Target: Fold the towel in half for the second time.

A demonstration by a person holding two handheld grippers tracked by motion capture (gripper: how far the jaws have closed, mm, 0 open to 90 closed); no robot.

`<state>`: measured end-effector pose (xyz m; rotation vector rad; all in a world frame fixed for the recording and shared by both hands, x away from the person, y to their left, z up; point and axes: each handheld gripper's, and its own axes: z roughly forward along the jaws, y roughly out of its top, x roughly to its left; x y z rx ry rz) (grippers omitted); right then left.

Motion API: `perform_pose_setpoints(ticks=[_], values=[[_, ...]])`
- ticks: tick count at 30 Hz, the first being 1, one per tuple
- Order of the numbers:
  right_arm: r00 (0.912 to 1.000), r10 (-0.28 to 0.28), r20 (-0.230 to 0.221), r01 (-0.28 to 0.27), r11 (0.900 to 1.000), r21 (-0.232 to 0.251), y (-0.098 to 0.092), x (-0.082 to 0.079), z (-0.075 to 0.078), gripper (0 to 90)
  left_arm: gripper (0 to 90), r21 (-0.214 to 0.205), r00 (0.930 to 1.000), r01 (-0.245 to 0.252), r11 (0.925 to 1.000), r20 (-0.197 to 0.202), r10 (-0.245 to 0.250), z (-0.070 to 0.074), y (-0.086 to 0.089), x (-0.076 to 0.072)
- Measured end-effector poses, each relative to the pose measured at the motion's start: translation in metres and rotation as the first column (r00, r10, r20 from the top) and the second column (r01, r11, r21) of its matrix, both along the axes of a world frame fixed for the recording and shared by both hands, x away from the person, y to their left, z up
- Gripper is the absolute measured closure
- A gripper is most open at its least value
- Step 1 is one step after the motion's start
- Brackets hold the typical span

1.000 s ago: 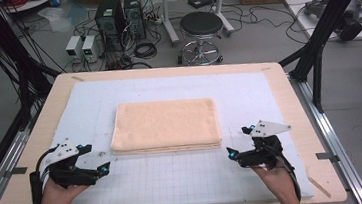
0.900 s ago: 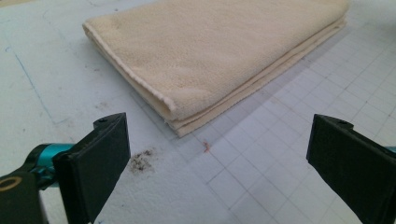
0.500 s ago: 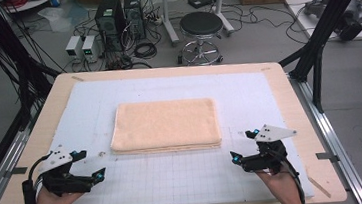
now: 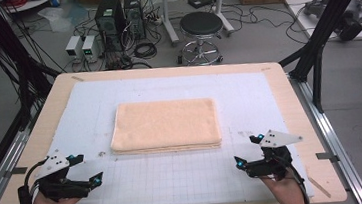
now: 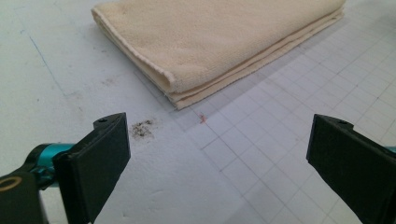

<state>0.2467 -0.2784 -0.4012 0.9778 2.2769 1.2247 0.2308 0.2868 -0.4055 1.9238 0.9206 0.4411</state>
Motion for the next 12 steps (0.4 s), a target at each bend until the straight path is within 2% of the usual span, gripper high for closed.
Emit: perform_pose_setpoints(ticks=[12], values=[[1.0000,0.005,0.002,-0.005,0.9999,-0.014,-0.0001,-0.0020,-0.0038,11.9,6.7,-0.004,1.0000,0.001,1.0000,0.001,-0.001,-0.0010,0.0013,0.0004]])
